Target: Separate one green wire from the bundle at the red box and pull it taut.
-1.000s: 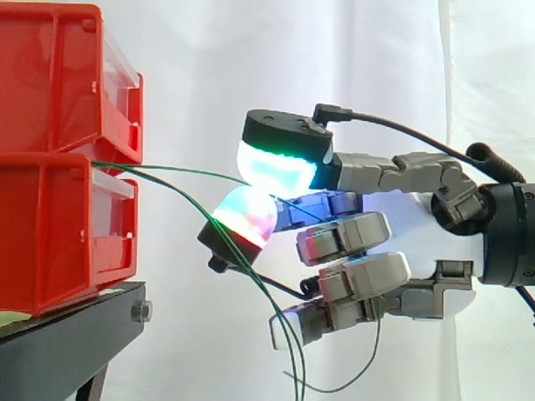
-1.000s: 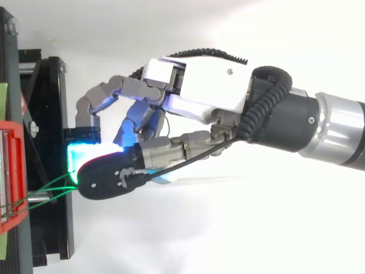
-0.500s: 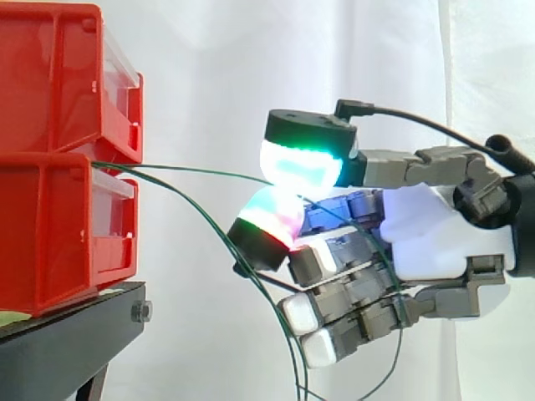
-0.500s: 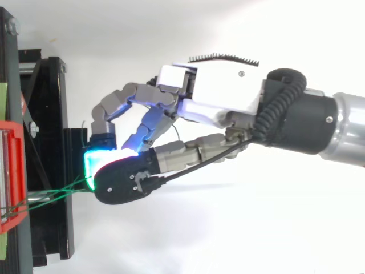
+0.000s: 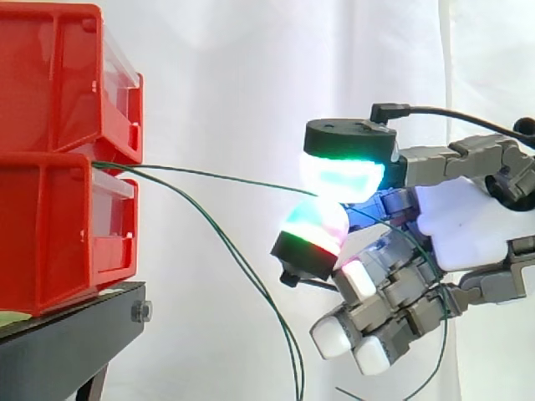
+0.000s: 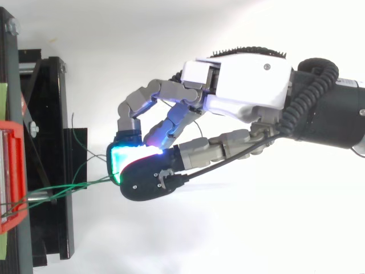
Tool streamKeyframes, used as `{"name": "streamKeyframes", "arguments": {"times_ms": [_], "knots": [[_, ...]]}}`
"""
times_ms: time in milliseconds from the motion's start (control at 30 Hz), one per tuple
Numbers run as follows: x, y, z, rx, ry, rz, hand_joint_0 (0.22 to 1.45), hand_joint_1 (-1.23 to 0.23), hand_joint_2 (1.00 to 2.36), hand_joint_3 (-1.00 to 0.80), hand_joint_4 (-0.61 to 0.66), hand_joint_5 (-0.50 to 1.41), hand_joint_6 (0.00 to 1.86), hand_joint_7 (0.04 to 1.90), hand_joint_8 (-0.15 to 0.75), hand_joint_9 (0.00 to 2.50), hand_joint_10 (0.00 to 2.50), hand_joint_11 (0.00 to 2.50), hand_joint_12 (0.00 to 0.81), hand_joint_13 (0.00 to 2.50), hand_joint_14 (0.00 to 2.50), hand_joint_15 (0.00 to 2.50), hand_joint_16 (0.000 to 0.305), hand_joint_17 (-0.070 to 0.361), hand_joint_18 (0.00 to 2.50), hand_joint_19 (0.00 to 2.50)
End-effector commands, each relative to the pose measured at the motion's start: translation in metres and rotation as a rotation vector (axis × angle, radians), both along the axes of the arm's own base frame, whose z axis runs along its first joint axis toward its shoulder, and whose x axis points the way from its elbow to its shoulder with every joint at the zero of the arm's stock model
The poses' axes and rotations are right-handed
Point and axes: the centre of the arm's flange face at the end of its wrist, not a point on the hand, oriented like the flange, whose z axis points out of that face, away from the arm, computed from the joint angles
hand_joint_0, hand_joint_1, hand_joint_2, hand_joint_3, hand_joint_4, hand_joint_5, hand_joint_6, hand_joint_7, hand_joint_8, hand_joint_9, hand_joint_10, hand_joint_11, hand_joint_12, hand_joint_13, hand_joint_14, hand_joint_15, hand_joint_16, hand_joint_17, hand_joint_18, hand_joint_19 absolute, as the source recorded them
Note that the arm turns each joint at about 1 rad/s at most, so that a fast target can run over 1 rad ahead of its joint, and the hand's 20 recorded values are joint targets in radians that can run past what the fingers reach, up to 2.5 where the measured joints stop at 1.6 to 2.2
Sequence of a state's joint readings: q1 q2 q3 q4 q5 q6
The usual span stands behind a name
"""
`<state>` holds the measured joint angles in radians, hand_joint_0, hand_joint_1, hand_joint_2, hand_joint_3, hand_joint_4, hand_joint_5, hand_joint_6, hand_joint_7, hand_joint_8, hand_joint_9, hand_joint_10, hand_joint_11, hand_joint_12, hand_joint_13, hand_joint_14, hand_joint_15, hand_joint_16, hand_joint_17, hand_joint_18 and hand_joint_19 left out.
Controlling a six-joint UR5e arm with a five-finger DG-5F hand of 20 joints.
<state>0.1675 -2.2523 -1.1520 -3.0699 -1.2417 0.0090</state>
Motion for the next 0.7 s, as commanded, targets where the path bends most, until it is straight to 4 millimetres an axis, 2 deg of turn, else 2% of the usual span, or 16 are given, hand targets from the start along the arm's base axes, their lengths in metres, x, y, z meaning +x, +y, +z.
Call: {"name": "streamKeyframes", "arguments": {"times_ms": [0,467,667], "knots": [[0.0,0.002,0.0,-0.005,0.001,0.0,0.62,-0.75,1.02,-0.01,-0.08,-0.16,0.9,1.19,0.29,0.9,0.01,0.64,0.34,0.72,0.01,0.32,0.046,0.105,0.73,0.33],[0.003,0.015,0.002,-0.007,-0.025,0.022,0.62,-0.75,1.02,-0.01,-0.07,-0.16,0.9,1.18,0.297,0.9,0.01,0.66,0.343,0.72,0.01,0.34,0.047,0.106,0.72,0.34],[0.003,0.015,0.002,-0.008,-0.025,0.018,0.62,-0.75,1.02,-0.01,-0.08,-0.16,0.9,1.18,0.297,0.91,0.01,0.66,0.344,0.72,0.01,0.34,0.048,0.107,0.72,0.34]]}}
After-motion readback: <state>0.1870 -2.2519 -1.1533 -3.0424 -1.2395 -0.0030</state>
